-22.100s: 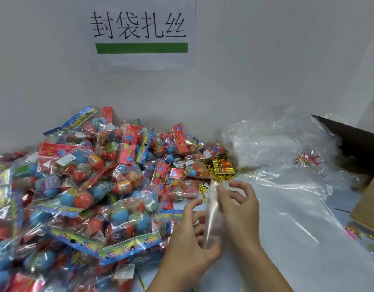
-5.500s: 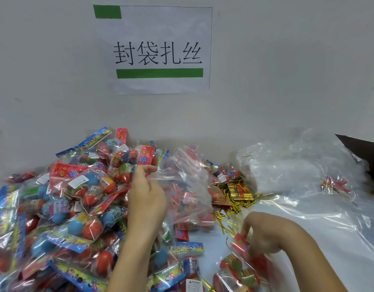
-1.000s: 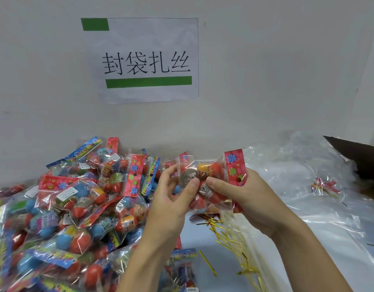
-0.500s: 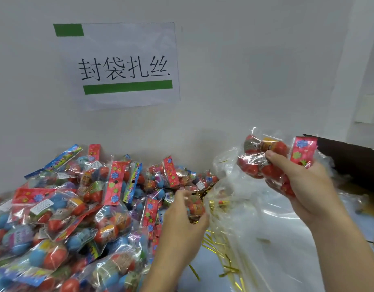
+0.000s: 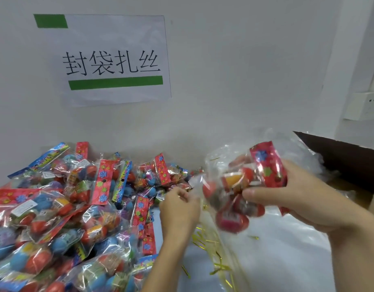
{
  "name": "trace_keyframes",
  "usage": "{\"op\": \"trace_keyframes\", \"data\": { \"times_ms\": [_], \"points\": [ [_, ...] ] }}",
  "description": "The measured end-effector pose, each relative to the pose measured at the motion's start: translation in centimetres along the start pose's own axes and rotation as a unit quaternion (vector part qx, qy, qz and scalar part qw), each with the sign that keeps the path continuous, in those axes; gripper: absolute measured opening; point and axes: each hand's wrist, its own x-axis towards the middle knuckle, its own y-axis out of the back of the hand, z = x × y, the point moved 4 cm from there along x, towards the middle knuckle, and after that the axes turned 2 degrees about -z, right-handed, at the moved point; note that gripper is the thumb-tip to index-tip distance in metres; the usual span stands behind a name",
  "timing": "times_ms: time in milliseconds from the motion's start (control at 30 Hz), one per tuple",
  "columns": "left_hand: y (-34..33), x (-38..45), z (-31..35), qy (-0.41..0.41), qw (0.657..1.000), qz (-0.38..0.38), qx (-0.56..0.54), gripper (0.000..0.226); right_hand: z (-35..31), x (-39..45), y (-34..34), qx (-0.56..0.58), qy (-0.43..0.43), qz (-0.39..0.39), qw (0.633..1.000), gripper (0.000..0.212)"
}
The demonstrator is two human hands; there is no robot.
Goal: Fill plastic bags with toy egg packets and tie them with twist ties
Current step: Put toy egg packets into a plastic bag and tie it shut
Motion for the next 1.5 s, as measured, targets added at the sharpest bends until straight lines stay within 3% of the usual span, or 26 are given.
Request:
{"op": "trace_keyframes", "data": {
  "times_ms": [133,200,333,500,833,1000,1167,1367,1500],
  "points": [
    [2.9,-0.6,0.3,0.014,1.0,-0.009,-0.003,0.024,-0.9,-0.5,-2.2,-0.12,-0.075,-0.15,0.979,0.043],
    [3.9,-1.3,0.4,0.009,1.0,-0.018,0.019,0.026,-1.1,0.0,-3.1,-0.142,-0.089,-0.168,0.971,0.035],
    [5.1,-2.6,0.8,-0.04,0.994,-0.036,0.093,0.018,-0.3,1.1,-3.7,-0.215,-0.095,-0.108,0.966,0.029],
    [5.5,-2.8,0.6,-0.07,0.984,-0.06,0.152,0.012,0.1,1.5,-3.9,-0.223,-0.097,-0.084,0.966,0.031],
    [6.9,-2.2,-0.4,-0.043,0.986,-0.074,0.142,0.005,0.6,2.9,-3.6,-0.179,-0.06,0.08,0.979,0.024],
    [6.5,-2.3,0.0,-0.047,0.986,-0.114,0.113,0.013,1.3,3.5,-3.7,-0.219,-0.102,0.198,0.95,0.021],
    [5.6,-2.5,0.4,-0.063,0.984,-0.109,0.124,0.024,1.4,4.4,-6.5,-0.197,-0.112,0.175,0.958,0.024],
    [5.7,-2.4,0.3,-0.09,0.98,-0.104,0.145,0.019,1.5,4.8,-8.9,-0.161,-0.105,0.055,0.98,0.031],
    [5.8,-2.4,0.5,-0.105,0.979,-0.093,0.147,0.015,1.9,5.1,-9.2,-0.133,-0.098,0.097,0.981,0.023]
  ]
}}
